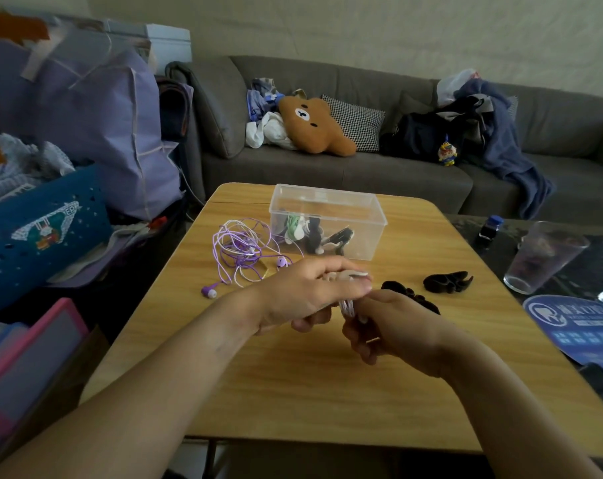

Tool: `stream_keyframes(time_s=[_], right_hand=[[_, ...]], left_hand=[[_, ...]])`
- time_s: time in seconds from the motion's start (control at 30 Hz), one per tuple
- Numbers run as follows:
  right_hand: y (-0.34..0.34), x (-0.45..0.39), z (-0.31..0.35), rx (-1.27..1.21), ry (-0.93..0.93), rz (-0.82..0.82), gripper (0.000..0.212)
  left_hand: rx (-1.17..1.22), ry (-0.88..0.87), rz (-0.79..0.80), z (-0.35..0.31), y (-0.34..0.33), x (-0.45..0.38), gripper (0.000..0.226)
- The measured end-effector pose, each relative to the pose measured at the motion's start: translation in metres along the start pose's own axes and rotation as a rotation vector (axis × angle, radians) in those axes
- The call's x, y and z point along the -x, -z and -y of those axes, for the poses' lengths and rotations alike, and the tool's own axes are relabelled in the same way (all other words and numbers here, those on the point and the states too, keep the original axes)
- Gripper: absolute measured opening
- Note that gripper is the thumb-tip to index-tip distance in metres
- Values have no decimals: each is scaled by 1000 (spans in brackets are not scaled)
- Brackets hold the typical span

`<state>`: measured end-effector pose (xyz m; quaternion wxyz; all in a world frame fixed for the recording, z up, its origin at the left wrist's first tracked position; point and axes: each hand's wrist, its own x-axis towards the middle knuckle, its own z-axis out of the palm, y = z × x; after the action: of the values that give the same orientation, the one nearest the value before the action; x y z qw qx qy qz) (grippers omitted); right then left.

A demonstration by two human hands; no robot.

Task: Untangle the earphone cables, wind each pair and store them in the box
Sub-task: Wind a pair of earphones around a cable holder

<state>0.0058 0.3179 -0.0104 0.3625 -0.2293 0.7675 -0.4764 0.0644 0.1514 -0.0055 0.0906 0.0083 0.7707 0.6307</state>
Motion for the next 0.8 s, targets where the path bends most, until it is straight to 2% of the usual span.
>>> stream_keyframes(time_s=[0.1,0.2,0.33,0.4,0.53,0.6,0.7,0.8], right_hand=[[0,-3,1,-135,-88,-17,32],[0,-7,-1,-305,-138,-17,35],[-4,-10,-1,-436,-38,-177,33],[-6,-11,1,-473,53,-241,27],[-8,-6,3,-467,199,-287,20],[-8,-3,4,-485,227,-337,17],[-10,-2,5,-495,266,-326,20],[-8,-5,3,-422,292,-360,25]], left_hand=[[-95,-96,-179,4,-10,-8,24],[-152,-204,-284,6,-9,-10,21],[-162,-372,-397,4,-14,-9,17],[-163,-410,-404,3,-16,-9,22],[-75,-390,-258,1,-20,-6,39],[-73,-409,-319,2,-25,-7,36],[-86,-434,-382,5,-31,-11,31],[-123,-406,-479,7,-32,-15,26]])
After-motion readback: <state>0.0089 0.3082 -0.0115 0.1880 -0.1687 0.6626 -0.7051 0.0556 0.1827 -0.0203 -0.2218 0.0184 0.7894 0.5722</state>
